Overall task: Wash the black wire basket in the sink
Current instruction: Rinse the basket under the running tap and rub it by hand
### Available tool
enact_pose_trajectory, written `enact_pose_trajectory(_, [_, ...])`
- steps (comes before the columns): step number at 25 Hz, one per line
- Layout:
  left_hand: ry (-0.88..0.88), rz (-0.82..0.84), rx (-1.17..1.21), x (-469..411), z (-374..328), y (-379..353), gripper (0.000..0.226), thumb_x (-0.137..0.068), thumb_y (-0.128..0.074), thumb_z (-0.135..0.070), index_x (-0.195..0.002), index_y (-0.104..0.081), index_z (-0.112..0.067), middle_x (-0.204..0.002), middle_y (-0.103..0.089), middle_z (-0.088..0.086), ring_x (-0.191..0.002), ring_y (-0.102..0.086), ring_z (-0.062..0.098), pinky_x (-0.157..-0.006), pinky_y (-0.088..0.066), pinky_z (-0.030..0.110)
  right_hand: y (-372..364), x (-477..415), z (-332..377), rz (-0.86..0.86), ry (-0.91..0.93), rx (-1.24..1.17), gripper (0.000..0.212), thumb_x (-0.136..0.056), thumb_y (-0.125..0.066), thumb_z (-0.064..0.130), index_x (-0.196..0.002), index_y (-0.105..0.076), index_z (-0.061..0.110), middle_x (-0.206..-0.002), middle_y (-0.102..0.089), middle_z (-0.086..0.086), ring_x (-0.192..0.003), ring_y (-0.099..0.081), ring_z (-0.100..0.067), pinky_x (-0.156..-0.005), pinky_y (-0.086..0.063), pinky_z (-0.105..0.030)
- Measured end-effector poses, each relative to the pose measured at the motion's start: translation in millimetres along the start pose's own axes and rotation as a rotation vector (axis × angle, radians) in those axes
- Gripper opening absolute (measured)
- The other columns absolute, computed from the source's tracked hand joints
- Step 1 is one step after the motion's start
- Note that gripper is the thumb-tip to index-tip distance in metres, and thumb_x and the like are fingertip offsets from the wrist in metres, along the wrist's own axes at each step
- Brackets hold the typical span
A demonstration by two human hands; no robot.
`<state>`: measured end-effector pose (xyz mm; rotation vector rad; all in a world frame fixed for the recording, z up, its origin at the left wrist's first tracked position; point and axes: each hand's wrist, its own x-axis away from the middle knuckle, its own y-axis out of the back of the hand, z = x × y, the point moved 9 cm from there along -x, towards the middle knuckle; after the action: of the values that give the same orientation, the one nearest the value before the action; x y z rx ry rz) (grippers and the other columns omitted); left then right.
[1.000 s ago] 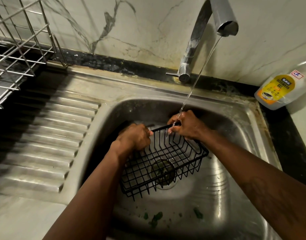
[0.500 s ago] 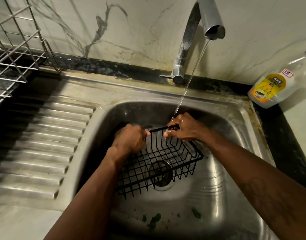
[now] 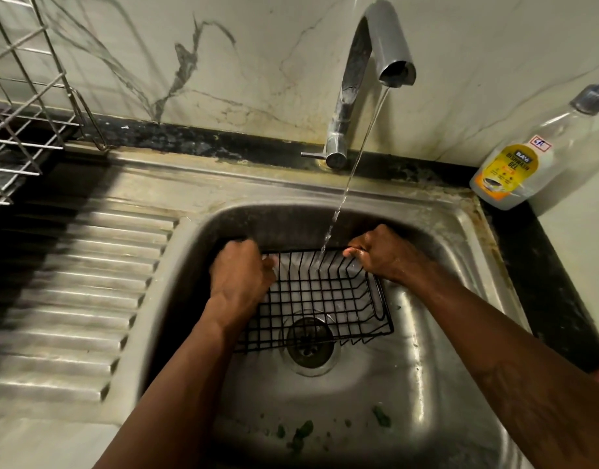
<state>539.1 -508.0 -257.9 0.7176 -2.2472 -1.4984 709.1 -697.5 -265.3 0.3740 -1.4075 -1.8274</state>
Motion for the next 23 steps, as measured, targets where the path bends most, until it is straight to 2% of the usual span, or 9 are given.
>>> enact_pose_trajectory(3, [0.258,0.073,-0.124,12,33,0,0.024,-0.090,-0.060,-0.031,-0.095,-0.071,-0.010,-0.093,-0.071,0.011,-0.089,-0.070,0.033,-0.073,-0.055,0.036,6,8,11,-0.148,-0.065,0.240,0.029,-0.099,-0.058,0.046,-0.100,-0.076,0.024,-0.094,-0.074,-0.001,-0.095,-0.070,-0.026,-0.081,-0.054,-0.034])
enact_pose_trajectory(6, [0.213,0.064,0.133,11,34,-14,0.023,-0.097,-0.052,-0.022,-0.099,-0.068,-0.005,-0.092,-0.070,0.012,-0.087,-0.069,0.034,-0.068,-0.052,0.030,10,35,15,-0.401,-0.231,0.362,0.023,-0.098,-0.061,0.042,-0.100,-0.075,0.024,-0.092,-0.073,-0.004,-0.088,-0.070,-0.027,-0.073,-0.053,-0.036])
enact_pose_trajectory(10, [0.241,-0.032,0.210,5,12,-31,0.068,-0.103,-0.026,-0.050,-0.076,-0.067,-0.002,-0.073,-0.070,0.018,-0.071,-0.069,0.034,-0.061,-0.051,0.029,4,55,26,-0.691,-0.144,0.165,0.006,-0.088,-0.074,0.024,-0.083,-0.073,0.021,-0.074,-0.069,0.001,-0.078,-0.061,-0.021,-0.059,-0.049,-0.031])
enact_pose_trajectory(12, [0.251,-0.020,0.273,5,0,-41,0.077,-0.101,-0.022,-0.058,-0.079,-0.069,-0.001,-0.078,-0.070,0.020,-0.077,-0.067,0.036,-0.069,-0.051,0.033,-41,32,23,-0.414,-0.238,-0.429,0.006,-0.091,-0.073,0.024,-0.086,-0.072,0.021,-0.077,-0.072,0.000,-0.068,-0.065,-0.013,-0.058,-0.056,-0.030])
enact_pose_trajectory(14, [0.305,-0.031,0.377,6,-1,-43,0.070,-0.102,-0.033,-0.056,-0.085,-0.071,0.001,-0.089,-0.071,0.023,-0.087,-0.066,0.039,-0.077,-0.049,0.036,-106,21,34,0.002,-0.517,-1.111,0.013,-0.100,-0.059,0.014,-0.103,-0.070,0.006,-0.093,-0.074,-0.014,-0.073,-0.071,-0.018,-0.067,-0.062,-0.034])
enact_pose_trajectory(16, [0.359,-0.068,0.459,8,4,-40,0.067,-0.101,-0.039,-0.056,-0.084,-0.071,0.000,-0.091,-0.071,0.022,-0.087,-0.066,0.037,-0.078,-0.049,0.035,-127,9,40,0.098,-0.640,-1.493,0.024,-0.103,-0.043,0.004,-0.115,-0.062,-0.005,-0.113,-0.069,-0.022,-0.095,-0.071,-0.028,-0.077,-0.060,-0.036])
enact_pose_trajectory(19, [0.412,-0.122,0.509,8,12,-35,0.067,-0.098,-0.041,-0.060,-0.084,-0.072,-0.003,-0.086,-0.071,0.018,-0.078,-0.065,0.031,-0.069,-0.044,0.031,-128,-1,56,0.189,-0.548,-1.670,0.031,-0.102,-0.043,-0.002,-0.129,-0.058,-0.004,-0.128,-0.065,-0.019,-0.121,-0.063,-0.030,-0.096,-0.055,-0.037])
enact_pose_trajectory(22, [0.462,-0.134,0.562,11,17,-36,0.066,-0.095,-0.040,-0.067,-0.081,-0.070,-0.009,-0.085,-0.070,0.012,-0.071,-0.060,0.020,-0.066,-0.040,0.029,-141,29,86,0.627,-0.431,-1.355,0.026,-0.105,-0.044,0.006,-0.120,-0.065,0.005,-0.123,-0.069,-0.015,-0.121,-0.064,-0.028,-0.095,-0.056,-0.038])
enact_pose_trajectory(23, [0.458,-0.140,0.572,12,15,-36,0.066,-0.095,-0.040,-0.067,-0.079,-0.069,-0.010,-0.086,-0.070,0.012,-0.073,-0.060,0.020,-0.068,-0.041,0.030,-140,31,85,0.662,-0.384,-1.248,0.024,-0.104,-0.047,0.006,-0.117,-0.067,0.004,-0.120,-0.070,-0.016,-0.117,-0.066,-0.028,-0.090,-0.059,-0.037])
